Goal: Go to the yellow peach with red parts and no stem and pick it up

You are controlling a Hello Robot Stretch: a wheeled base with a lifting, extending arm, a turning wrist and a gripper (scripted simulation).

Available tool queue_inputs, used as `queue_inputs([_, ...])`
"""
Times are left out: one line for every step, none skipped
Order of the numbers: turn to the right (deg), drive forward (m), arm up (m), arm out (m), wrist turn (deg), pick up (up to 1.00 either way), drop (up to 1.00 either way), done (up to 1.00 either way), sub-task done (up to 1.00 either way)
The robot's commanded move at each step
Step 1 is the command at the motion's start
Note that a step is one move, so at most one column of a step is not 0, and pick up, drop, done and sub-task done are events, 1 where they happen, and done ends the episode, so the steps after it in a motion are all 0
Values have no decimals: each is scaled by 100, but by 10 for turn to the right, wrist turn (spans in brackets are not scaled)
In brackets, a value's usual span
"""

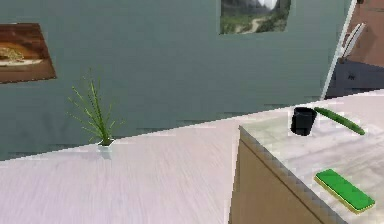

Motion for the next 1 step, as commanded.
queue_inputs([0, 90, 0, 0, 0, 0, 0, 0, 0])
